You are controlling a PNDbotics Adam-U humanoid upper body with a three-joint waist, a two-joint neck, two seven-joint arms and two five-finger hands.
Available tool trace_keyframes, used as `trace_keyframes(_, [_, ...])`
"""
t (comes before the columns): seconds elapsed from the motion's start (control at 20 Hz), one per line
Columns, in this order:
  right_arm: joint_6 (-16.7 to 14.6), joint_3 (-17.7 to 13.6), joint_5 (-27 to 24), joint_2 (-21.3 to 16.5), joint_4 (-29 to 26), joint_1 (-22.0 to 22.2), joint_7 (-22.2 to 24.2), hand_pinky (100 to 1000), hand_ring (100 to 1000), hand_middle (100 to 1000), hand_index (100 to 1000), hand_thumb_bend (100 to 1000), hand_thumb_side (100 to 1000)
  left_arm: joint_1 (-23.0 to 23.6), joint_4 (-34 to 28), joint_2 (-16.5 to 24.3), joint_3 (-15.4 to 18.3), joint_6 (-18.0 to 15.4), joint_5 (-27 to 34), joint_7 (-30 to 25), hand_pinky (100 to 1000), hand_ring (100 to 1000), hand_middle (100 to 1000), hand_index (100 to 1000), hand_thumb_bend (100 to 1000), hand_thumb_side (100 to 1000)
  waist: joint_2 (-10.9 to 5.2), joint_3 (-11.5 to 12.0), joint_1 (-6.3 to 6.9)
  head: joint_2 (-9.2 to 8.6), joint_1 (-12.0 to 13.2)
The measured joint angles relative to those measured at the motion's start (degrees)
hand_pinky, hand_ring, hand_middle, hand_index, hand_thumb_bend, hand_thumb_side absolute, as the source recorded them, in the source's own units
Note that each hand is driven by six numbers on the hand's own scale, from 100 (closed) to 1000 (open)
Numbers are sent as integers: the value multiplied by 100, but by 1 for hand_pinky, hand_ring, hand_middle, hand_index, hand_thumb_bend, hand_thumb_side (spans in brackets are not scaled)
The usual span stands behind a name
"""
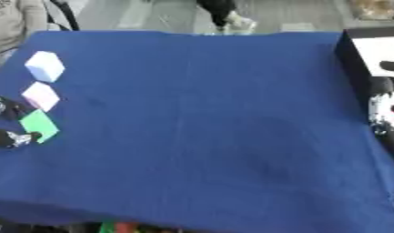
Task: Pick up the objects with one hand, pass them to the other hand, and then place them into the box on the other side of the table.
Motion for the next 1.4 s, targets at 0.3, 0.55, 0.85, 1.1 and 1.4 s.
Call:
trace_keyframes(0.3, [2, 0, 0, 0, 0, -1, 3, 859, 729, 766, 930, 100, 585, -1, 48, -115, 0, 81, 62, 130, 716, 559, 511, 725, 303, 519, 2, 1, -11, 0, 17])
trace_keyframes(0.55, [4, 0, 0, 0, 0, -1, 5, 859, 729, 766, 930, 100, 583, 26, -160, -139, 94, 119, 240, 308, 669, 498, 431, 651, 244, 454, 5, 1, -14, 1, 21])
trace_keyframes(0.85, [6, -3, 0, 0, 1, -1, 8, 859, 730, 767, 929, 100, 578, 163, -1130, -243, 551, 262, 915, 751, 656, 470, 392, 618, 143, 506, 6, 44, -17, 2, 0])
trace_keyframes(1.1, [-17, 4, 61, 0, 1, -37, 42, 858, 732, 768, 928, 100, 557, 44, -2346, -562, 781, 538, 2321, 996, 643, 462, 383, 605, 112, 542, 0, 83, -55, 2, -45])
trace_keyframes(1.4, [-163, 143, 347, -14, -7, -204, 213, 856, 740, 777, 926, 100, 492, -313, -3292, -1187, 571, 1000, 3668, 780, 644, 467, 389, 608, 104, 599, -13, 88, -161, 9, -217])
